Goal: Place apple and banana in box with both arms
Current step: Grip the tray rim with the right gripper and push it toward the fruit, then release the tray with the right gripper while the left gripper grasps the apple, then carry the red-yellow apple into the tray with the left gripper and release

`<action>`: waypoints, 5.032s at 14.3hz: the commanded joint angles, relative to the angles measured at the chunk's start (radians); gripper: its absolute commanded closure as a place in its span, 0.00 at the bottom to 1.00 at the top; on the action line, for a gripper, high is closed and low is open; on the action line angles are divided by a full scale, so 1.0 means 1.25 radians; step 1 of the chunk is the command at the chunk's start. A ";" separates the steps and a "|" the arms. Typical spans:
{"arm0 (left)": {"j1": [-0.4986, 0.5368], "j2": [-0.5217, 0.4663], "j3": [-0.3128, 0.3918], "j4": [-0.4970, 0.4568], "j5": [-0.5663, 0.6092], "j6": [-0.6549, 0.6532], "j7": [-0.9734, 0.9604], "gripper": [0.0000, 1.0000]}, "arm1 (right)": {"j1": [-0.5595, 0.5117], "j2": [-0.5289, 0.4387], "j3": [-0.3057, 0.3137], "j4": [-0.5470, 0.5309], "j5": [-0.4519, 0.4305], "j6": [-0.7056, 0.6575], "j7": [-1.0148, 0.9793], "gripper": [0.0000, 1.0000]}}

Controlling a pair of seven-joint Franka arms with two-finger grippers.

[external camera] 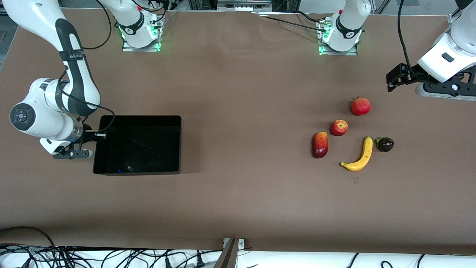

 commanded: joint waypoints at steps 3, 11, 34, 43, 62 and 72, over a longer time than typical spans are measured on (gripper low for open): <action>-0.001 0.009 0.000 0.023 -0.007 -0.021 -0.006 0.00 | 0.116 0.005 0.038 0.158 0.070 -0.125 0.119 1.00; -0.001 0.009 0.001 0.023 -0.007 -0.024 -0.006 0.00 | 0.446 0.192 0.043 0.331 0.132 -0.018 0.465 1.00; -0.031 0.192 -0.011 0.011 -0.014 -0.133 0.003 0.00 | 0.506 0.166 0.003 0.399 0.124 -0.050 0.598 0.00; -0.023 0.221 -0.011 -0.303 0.009 0.332 0.010 0.00 | 0.351 -0.175 -0.174 0.313 0.121 -0.472 0.240 0.00; -0.032 0.227 -0.043 -0.268 0.028 0.355 -0.018 1.00 | -0.021 -0.378 0.117 0.113 -0.069 -0.402 0.136 0.00; -0.102 0.423 -0.200 -0.173 0.010 0.388 -0.410 0.98 | -0.022 -0.371 0.117 0.121 -0.103 -0.412 0.138 0.00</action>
